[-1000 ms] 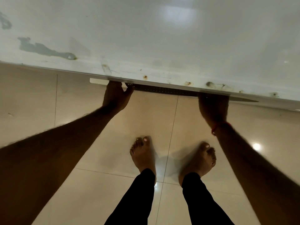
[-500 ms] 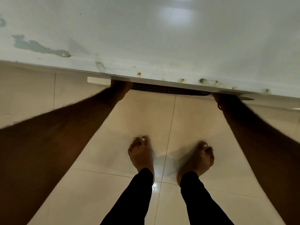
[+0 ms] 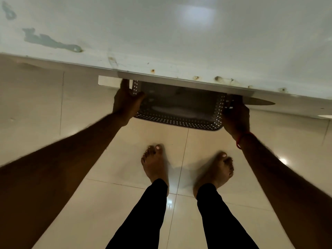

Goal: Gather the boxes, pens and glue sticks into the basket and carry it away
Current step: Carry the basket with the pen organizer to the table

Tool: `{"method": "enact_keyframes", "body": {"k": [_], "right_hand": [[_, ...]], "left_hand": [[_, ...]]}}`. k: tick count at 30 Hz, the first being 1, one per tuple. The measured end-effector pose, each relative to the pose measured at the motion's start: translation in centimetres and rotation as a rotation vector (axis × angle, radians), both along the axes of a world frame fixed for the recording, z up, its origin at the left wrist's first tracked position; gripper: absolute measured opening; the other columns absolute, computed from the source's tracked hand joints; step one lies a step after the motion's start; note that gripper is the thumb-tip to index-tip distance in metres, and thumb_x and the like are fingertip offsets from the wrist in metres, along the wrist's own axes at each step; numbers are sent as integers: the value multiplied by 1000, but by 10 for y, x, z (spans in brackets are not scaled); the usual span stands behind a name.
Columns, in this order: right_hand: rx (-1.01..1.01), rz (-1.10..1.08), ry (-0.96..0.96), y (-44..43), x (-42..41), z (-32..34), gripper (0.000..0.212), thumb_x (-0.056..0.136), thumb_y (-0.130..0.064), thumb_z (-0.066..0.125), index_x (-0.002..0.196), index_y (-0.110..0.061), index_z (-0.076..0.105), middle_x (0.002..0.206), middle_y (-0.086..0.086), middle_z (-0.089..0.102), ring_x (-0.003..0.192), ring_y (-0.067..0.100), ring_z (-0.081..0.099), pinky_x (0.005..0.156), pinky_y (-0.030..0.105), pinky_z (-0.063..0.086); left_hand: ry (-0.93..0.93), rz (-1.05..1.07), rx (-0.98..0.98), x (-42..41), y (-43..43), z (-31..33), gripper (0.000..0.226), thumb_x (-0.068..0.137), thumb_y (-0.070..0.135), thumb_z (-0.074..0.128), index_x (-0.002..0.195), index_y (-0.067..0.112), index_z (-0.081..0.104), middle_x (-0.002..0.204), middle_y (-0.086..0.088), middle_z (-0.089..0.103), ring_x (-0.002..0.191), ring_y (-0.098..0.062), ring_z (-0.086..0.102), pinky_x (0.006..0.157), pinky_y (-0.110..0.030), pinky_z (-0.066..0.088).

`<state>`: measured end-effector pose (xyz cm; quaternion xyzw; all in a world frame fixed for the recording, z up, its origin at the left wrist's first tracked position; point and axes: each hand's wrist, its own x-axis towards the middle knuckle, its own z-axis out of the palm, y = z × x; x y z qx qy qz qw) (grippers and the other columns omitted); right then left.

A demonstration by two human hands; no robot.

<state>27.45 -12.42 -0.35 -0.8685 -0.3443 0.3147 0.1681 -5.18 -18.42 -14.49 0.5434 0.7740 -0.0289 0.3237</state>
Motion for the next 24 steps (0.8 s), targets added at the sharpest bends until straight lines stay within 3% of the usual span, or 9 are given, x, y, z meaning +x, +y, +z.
{"method": "enact_keyframes", "body": {"k": [1, 2, 4, 7, 8, 10, 14, 18, 24], "right_hand": [[9, -7, 8, -11, -6, 5, 36, 91, -10, 60, 127, -9, 53, 115, 16, 70, 105, 35, 66, 91, 50, 55], [20, -6, 22, -17, -7, 6, 37, 90, -12, 62, 126, -13, 53, 113, 14, 71, 101, 35, 68, 88, 52, 57], [-41, 24, 36, -36, -11, 13, 36, 88, -12, 62, 122, -20, 52, 110, 11, 72, 96, 35, 69, 83, 54, 57], [-97, 6, 87, -50, -14, 26, 35, 86, -10, 61, 116, -26, 50, 107, 10, 71, 94, 35, 69, 81, 55, 58], [-101, 25, 96, -58, -17, 33, 34, 87, -9, 60, 115, -25, 50, 106, 10, 70, 94, 34, 69, 81, 54, 58], [-73, 68, 81, -70, -22, 47, 26, 89, -7, 60, 111, -19, 51, 103, 9, 68, 93, 31, 67, 80, 53, 57], [-50, 111, 69, -80, -31, 82, 18, 90, -2, 58, 104, -11, 54, 97, 10, 66, 90, 31, 63, 77, 48, 55], [-113, 141, 116, -84, -44, 122, 11, 89, -5, 61, 98, -6, 54, 92, 10, 65, 81, 29, 59, 68, 36, 47], [-232, 229, 180, -97, -62, 174, 19, 77, 6, 61, 84, -8, 52, 80, 7, 60, 74, 28, 57, 62, 32, 39]], "left_hand": [[45, -70, 18, -1, -20, -16, 35, 95, 15, 34, 129, 22, 43, 123, -15, 52, 102, -35, 51, 87, -47, 39], [-31, -39, 22, -1, -15, -11, 36, 94, 16, 36, 129, 22, 41, 125, -16, 53, 105, -35, 51, 90, -46, 39], [-146, 72, -30, -5, 48, 48, 35, 96, 17, 41, 130, 21, 35, 122, -16, 56, 106, -35, 55, 88, -45, 39], [-223, 36, 13, 14, 161, 174, 48, 94, 25, 66, 135, 11, 46, 114, -4, 61, 98, -20, 58, 71, -23, 44], [-328, 97, -21, 10, 159, 194, 52, 92, 26, 69, 136, 10, 48, 114, -1, 60, 97, -17, 57, 66, -19, 42], [-328, 64, -77, 3, 153, 235, 55, 91, 25, 70, 139, 10, 46, 113, 0, 59, 96, -17, 57, 67, -19, 45], [-363, 154, -102, -8, 117, 256, 58, 90, 26, 72, 138, 10, 43, 110, -2, 60, 85, -15, 59, 65, -23, 48], [-298, 201, -109, -28, 110, 286, 55, 89, 31, 73, 133, 12, 45, 106, -5, 65, 81, -13, 63, 69, -31, 53], [-210, 267, -116, -55, 91, 339, 34, 90, 29, 72, 112, 10, 53, 92, -5, 63, 71, -13, 59, 56, -25, 45]]}}
